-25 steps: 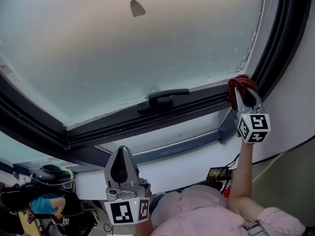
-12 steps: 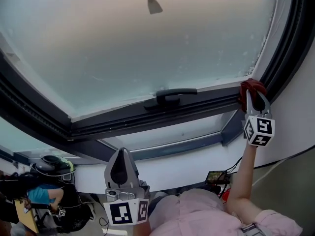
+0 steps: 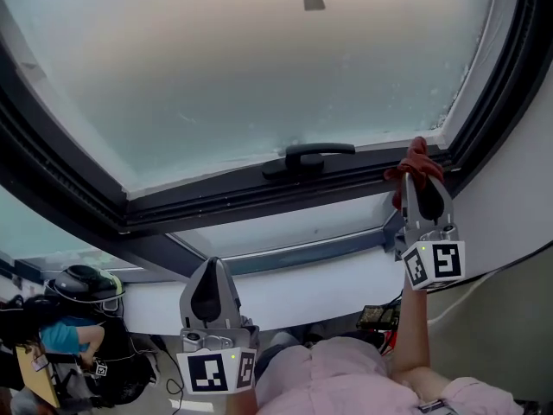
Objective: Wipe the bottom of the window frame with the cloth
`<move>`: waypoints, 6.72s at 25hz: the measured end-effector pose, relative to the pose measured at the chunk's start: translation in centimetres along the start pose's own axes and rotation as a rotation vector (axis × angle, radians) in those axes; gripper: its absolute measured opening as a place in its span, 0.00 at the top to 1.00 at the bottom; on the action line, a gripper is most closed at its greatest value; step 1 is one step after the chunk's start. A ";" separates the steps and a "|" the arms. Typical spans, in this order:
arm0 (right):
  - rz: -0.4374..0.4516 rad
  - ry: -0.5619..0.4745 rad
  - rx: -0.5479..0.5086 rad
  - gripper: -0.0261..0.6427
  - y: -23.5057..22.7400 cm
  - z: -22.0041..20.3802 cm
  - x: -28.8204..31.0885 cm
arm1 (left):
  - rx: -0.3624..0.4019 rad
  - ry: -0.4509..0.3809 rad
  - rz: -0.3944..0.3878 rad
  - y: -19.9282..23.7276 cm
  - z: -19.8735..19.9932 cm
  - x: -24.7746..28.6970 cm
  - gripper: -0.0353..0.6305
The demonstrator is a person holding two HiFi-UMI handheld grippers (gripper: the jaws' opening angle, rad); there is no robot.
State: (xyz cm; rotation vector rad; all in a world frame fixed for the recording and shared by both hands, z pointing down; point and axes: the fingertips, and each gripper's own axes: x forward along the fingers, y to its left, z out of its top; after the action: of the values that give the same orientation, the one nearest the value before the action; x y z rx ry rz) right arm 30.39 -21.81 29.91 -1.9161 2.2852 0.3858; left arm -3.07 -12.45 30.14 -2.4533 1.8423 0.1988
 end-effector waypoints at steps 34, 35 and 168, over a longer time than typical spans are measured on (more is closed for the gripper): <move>0.157 0.175 -0.170 0.84 20.2 -5.3 4.0 | -0.046 -0.044 -0.085 11.5 1.9 -2.4 0.96; 0.152 0.171 -0.173 0.84 20.0 -5.3 4.0 | -0.047 -0.040 -0.088 11.5 1.7 -2.3 0.96; -0.088 0.238 -0.107 0.84 -12.2 -8.3 -0.9 | -0.029 -0.058 -0.016 -7.0 1.7 -2.9 0.96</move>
State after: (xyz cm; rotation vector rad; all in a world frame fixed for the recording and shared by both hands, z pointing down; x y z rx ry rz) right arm 42.97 -25.22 36.73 -2.2152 2.3539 0.2887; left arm 2.76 -7.55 28.73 -2.4529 1.8084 0.2944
